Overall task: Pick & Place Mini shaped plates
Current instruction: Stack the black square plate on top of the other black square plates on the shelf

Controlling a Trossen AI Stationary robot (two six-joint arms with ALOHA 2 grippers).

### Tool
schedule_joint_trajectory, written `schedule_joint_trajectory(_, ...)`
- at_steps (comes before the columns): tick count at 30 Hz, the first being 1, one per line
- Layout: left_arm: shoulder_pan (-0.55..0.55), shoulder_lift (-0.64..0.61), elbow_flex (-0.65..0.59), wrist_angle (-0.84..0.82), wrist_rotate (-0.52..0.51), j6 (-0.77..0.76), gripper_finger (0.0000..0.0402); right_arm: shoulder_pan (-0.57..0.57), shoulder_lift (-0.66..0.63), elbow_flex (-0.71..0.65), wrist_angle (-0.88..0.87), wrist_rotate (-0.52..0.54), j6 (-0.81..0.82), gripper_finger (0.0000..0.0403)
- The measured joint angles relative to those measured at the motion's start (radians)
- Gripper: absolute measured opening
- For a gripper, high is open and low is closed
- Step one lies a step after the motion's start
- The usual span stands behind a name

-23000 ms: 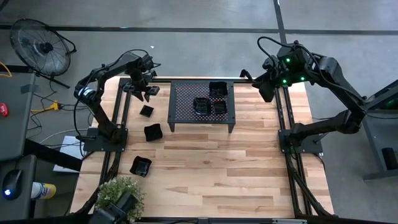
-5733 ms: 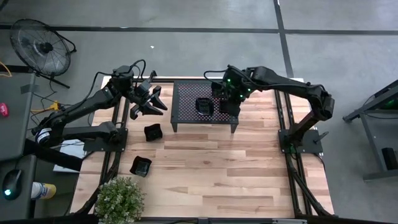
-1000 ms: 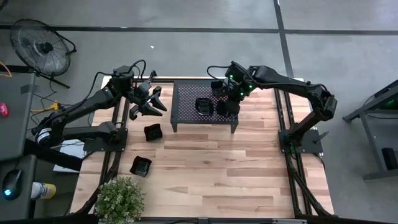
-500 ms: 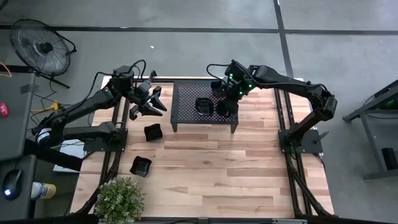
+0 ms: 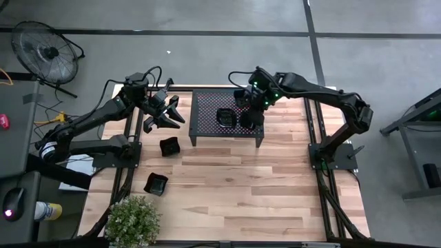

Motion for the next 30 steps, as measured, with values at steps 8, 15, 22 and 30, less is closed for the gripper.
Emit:
schedule_joint_trajectory(8, 0.000, 0.000, 0.000, -0.001, 0.000, -0.003, 0.0142, 0.000, 0.003, 0.001, 0.002, 0.004, -0.006, 0.0053)
schedule_joint_trajectory(15, 0.000, 0.000, 0.000, -0.001, 0.000, -0.003, 0.0142, 0.000, 0.003, 0.001, 0.002, -0.009, -0.011, 0.0005)
schedule_joint_trajectory(22, 0.000, 0.000, 0.000, -0.001, 0.000, -0.003, 0.0142, 0.000, 0.003, 0.001, 0.001, 0.001, -0.009, 0.0005)
schedule_joint_trajectory(30, 0.000, 0.000, 0.000, -0.001, 0.000, -0.004, 0.0142, 0.000, 0.003, 0.001, -0.005, -0.013, 0.018, 0.0001)
